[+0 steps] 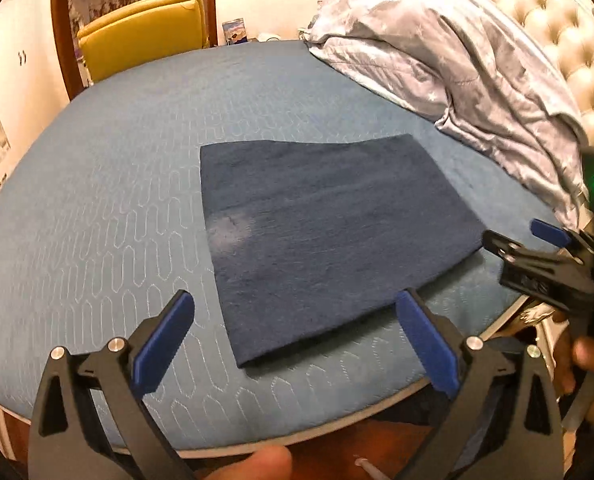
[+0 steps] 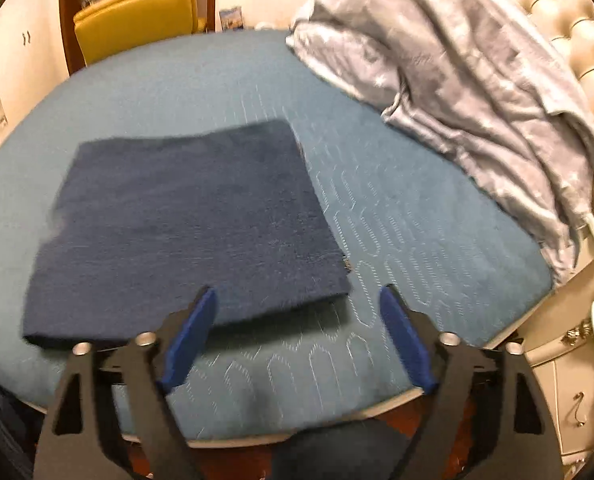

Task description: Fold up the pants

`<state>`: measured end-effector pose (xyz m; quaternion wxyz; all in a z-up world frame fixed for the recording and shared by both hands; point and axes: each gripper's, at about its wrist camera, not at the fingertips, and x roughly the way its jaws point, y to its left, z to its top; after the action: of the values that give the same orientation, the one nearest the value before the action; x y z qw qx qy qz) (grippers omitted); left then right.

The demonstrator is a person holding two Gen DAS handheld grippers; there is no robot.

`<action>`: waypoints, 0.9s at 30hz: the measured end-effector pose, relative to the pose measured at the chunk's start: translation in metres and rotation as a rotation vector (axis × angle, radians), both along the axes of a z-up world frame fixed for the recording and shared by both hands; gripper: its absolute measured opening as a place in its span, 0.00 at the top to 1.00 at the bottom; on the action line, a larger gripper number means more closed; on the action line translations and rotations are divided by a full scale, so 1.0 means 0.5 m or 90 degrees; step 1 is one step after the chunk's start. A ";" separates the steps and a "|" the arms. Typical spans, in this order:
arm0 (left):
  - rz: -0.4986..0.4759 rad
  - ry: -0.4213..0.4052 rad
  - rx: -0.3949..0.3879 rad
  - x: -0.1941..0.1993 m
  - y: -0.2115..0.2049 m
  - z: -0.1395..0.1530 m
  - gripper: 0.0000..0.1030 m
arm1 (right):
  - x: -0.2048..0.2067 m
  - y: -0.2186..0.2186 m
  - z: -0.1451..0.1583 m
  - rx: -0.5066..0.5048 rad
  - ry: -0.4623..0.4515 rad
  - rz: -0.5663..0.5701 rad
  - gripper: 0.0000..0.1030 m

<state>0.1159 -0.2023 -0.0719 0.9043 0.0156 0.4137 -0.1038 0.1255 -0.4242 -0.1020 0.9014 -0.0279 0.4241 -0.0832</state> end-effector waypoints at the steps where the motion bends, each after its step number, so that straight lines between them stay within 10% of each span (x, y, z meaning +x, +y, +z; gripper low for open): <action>1: 0.003 -0.002 -0.003 -0.006 0.002 0.006 0.02 | -0.019 0.004 0.018 0.005 -0.010 -0.001 0.17; 27: 0.017 -0.053 -0.001 -0.065 -0.004 0.079 0.02 | -0.119 0.019 0.116 0.022 -0.072 0.003 0.14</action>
<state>0.0834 -0.2043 -0.0322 0.9222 0.0133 0.3755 -0.0911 0.0660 -0.4147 -0.0439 0.9243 -0.0089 0.3740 -0.0752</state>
